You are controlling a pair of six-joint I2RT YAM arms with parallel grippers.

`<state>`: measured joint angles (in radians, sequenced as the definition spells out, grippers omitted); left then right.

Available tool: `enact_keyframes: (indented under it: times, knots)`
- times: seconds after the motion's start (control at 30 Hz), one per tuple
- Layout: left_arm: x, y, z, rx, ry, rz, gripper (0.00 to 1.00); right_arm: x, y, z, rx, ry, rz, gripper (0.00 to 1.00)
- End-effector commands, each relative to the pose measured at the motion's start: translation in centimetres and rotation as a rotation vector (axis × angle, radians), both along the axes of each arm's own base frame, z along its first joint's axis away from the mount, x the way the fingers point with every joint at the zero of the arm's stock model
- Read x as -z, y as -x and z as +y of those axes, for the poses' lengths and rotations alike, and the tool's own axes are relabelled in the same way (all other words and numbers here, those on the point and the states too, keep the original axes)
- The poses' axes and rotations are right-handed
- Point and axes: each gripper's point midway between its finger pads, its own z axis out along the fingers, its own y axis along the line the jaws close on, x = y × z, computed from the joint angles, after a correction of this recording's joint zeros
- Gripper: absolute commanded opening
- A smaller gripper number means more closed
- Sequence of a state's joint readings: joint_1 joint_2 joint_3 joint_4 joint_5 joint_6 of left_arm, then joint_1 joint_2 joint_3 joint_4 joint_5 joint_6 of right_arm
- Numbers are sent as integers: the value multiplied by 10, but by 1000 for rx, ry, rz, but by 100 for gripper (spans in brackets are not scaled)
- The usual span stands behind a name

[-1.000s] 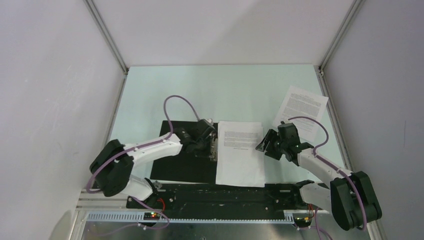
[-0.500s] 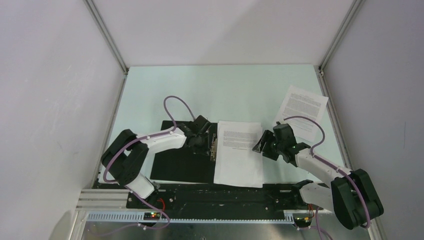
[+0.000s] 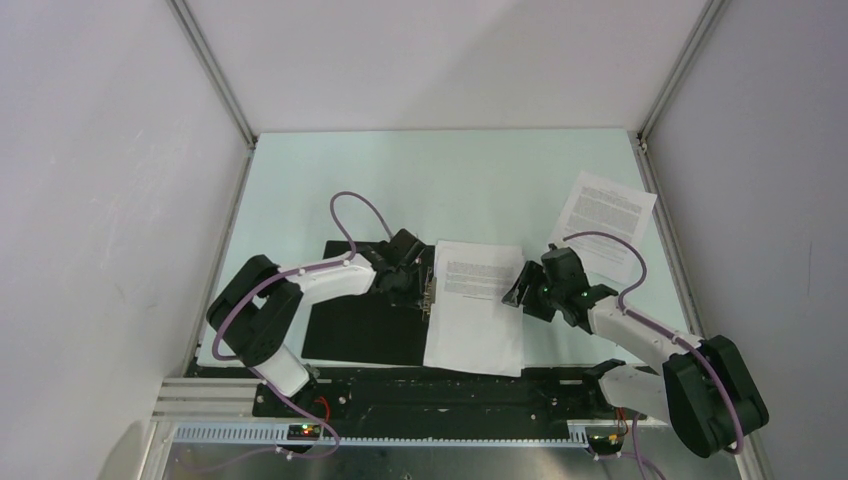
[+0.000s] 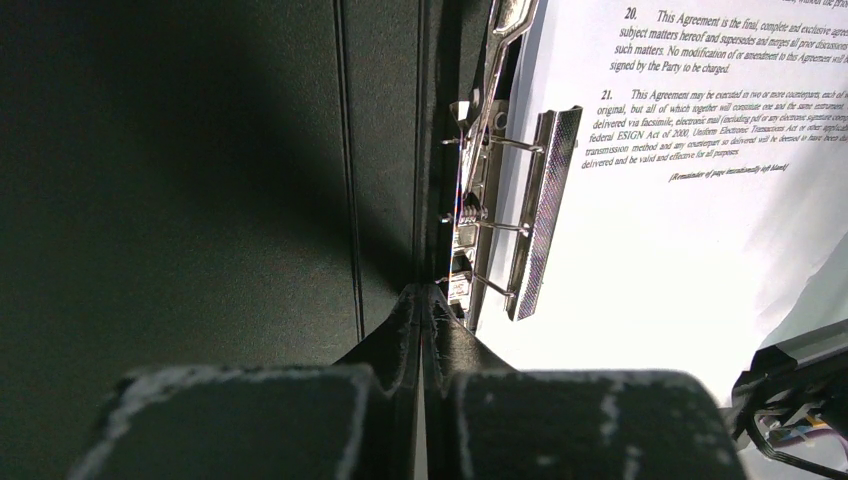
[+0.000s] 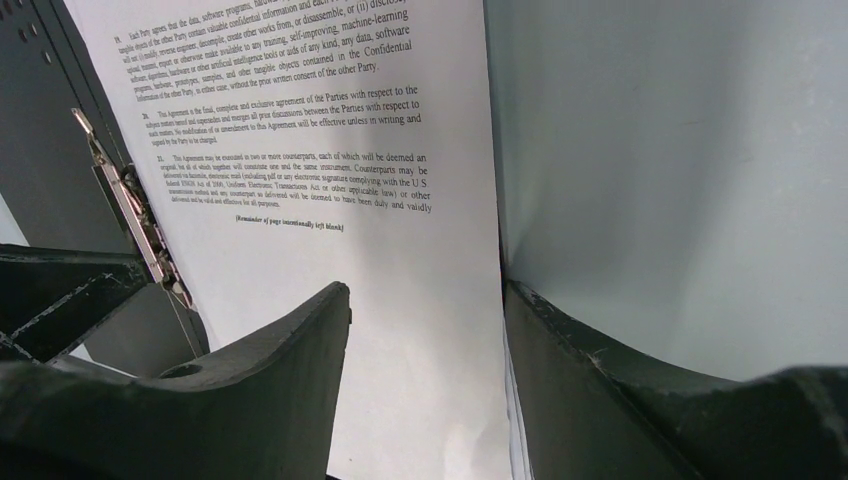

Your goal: Put the files into the folder

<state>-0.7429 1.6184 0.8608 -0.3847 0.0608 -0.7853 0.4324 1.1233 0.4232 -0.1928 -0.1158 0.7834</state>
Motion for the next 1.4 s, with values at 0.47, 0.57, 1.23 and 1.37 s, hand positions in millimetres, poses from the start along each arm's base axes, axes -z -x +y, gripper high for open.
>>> enact_keyframes:
  times: [0.47,0.57,1.23,1.37]
  knots:
    - [5,-6,-12,29,18,-6,0,-10,-12,2,-23,90,-36,66]
    - [2,-7,-12,33,23,-14,0,-13,-15,2,-25,96,-54,69]
    - [-14,-34,-7,17,23,-53,0,-13,-48,-14,61,128,-74,75]
    - [-12,-35,-9,19,21,-45,0,-13,-54,-12,61,115,-87,70]
